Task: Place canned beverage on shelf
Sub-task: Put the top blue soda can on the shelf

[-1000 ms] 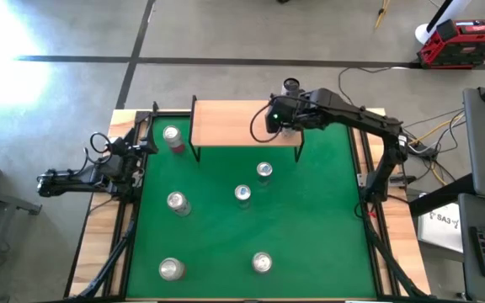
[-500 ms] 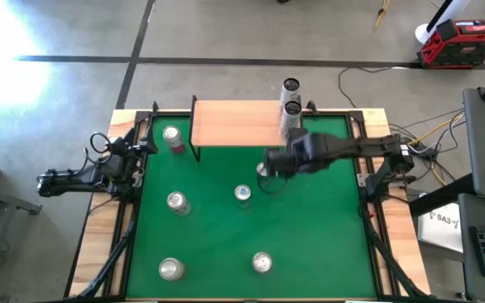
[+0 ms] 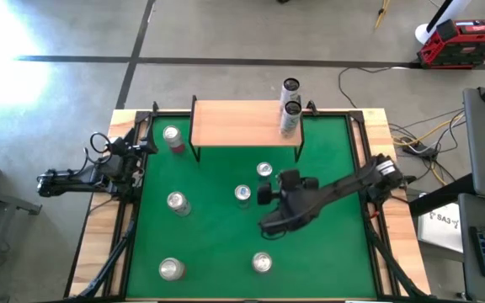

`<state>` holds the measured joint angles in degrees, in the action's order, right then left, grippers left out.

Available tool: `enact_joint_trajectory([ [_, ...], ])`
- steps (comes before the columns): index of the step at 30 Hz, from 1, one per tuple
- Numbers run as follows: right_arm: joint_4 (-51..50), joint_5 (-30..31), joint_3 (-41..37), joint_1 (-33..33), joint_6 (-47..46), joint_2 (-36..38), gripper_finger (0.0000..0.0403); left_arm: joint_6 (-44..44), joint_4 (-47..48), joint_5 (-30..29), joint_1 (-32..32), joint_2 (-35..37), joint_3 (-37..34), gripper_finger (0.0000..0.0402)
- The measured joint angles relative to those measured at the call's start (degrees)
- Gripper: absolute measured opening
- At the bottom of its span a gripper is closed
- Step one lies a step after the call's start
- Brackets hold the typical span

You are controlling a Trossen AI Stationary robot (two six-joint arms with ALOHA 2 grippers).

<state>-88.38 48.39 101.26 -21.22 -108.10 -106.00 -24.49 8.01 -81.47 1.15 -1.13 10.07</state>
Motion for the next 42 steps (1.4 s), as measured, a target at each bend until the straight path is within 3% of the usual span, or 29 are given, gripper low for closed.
enact_joint_trajectory([
  [7,0.4,10.5,0.3,-3.7,-1.5,-5.1,0.0380,0.0,0.0,0.0,0.0,0.0,0.0,0.0389],
  [15,0.4,17.1,0.2,-6.4,-5.7,-9.7,0.0380,0.0,0.0,0.0,0.0,0.0,0.0,0.0389],
  [27,0.9,20.8,0.1,-6.4,-8.5,-12.5,0.0380,0.0,0.0,0.0,0.0,0.0,0.0,0.0389],
  [33,3.9,6.6,1.1,-3.6,-8.0,-5.9,0.0380,0.0,0.0,0.0,0.0,0.0,0.0,0.0389],
  [42,12.7,-22.7,6.3,9.7,15.1,-0.3,0.0380,0.0,0.0,0.0,0.0,0.0,0.0,0.0389],
])
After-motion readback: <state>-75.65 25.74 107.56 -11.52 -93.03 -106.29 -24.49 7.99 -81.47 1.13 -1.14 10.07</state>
